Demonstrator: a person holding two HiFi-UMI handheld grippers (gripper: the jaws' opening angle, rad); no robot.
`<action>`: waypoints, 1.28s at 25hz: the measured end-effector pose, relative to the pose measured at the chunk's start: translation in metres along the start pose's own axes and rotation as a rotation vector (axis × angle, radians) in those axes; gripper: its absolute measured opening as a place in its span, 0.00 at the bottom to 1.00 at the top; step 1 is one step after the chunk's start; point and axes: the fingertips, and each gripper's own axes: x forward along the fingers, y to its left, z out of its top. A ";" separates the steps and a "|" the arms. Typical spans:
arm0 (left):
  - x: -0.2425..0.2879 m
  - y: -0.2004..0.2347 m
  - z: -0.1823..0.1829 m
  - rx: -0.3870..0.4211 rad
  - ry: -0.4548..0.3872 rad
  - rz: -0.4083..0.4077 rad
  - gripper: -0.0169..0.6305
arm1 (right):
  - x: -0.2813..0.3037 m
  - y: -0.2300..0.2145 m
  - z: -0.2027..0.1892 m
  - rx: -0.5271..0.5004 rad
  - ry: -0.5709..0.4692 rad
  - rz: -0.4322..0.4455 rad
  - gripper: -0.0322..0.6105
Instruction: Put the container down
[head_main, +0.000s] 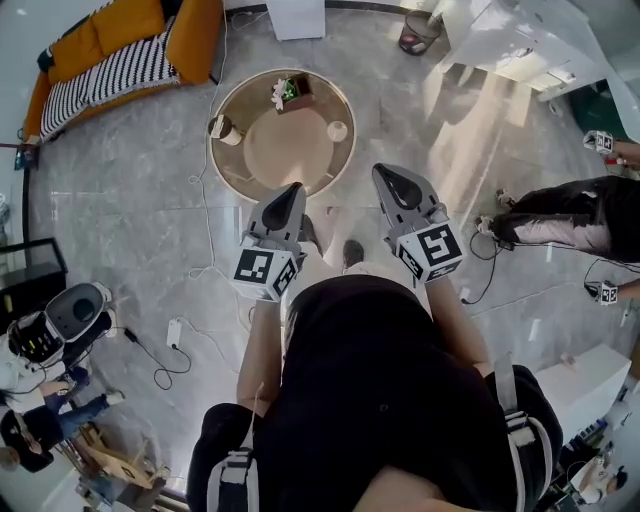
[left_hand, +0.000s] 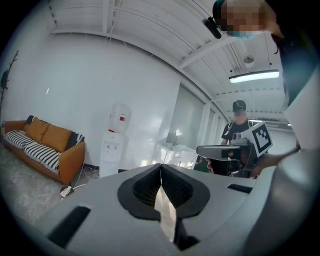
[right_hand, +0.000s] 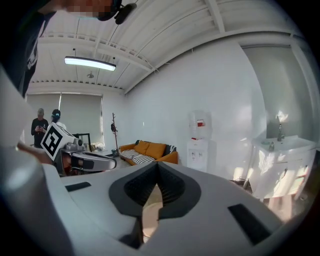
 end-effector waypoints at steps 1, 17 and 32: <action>-0.001 -0.009 -0.002 -0.004 0.002 0.004 0.06 | -0.008 0.000 -0.002 0.008 0.000 0.010 0.06; -0.010 -0.079 -0.009 0.007 -0.005 0.039 0.06 | -0.064 -0.002 -0.017 0.022 -0.019 0.101 0.05; -0.020 -0.095 -0.012 0.028 0.002 0.026 0.06 | -0.081 0.003 -0.023 0.031 -0.027 0.091 0.05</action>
